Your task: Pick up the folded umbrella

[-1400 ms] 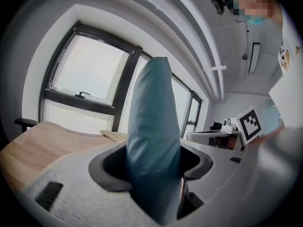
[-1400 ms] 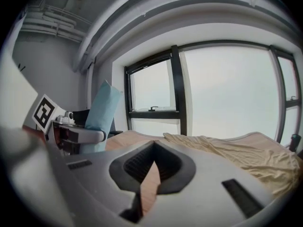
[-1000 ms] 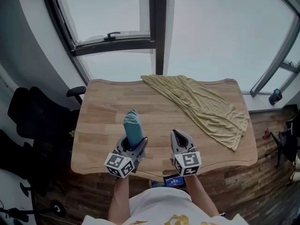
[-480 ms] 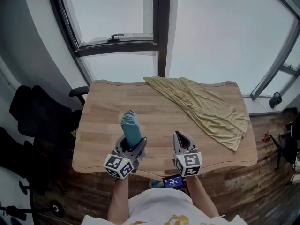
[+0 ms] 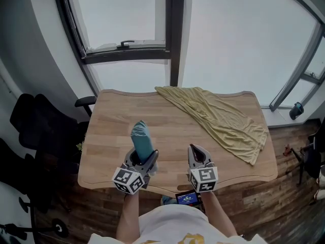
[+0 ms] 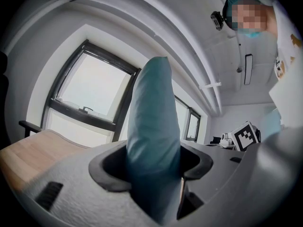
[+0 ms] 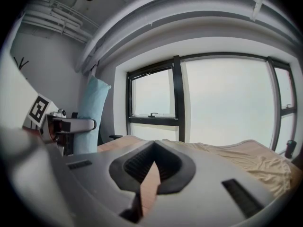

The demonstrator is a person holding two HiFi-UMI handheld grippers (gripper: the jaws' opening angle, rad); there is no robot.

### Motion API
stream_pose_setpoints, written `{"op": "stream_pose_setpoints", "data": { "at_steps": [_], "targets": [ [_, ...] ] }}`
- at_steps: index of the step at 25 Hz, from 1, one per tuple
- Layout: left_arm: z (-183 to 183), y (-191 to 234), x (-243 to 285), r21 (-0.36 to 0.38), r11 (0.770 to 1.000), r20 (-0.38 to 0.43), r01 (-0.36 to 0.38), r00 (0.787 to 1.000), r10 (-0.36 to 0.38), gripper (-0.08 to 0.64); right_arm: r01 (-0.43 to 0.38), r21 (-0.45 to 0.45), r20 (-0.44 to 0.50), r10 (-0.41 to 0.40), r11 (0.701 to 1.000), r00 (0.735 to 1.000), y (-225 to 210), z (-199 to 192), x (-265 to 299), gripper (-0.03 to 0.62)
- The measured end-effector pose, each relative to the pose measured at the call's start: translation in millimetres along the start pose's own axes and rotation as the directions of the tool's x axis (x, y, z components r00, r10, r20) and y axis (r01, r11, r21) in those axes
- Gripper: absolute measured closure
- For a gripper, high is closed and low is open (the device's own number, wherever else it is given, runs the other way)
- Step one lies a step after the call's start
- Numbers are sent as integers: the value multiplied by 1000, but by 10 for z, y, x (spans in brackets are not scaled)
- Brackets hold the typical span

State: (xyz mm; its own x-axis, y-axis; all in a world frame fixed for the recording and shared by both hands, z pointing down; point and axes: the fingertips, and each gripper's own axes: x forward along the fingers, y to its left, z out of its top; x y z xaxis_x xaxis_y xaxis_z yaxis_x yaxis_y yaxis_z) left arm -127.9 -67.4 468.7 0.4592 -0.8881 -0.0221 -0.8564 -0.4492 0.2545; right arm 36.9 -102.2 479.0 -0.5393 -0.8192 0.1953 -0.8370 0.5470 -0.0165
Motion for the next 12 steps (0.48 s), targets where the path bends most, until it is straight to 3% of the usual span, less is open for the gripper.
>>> {"op": "stream_pose_setpoints", "data": {
  "at_steps": [12],
  "targets": [
    [-15,-17,-11,-5,1000,-4,1,1000,-1,272,5,3,-4,-5,1000,1000,6,-17,-66,583]
  ]
}}
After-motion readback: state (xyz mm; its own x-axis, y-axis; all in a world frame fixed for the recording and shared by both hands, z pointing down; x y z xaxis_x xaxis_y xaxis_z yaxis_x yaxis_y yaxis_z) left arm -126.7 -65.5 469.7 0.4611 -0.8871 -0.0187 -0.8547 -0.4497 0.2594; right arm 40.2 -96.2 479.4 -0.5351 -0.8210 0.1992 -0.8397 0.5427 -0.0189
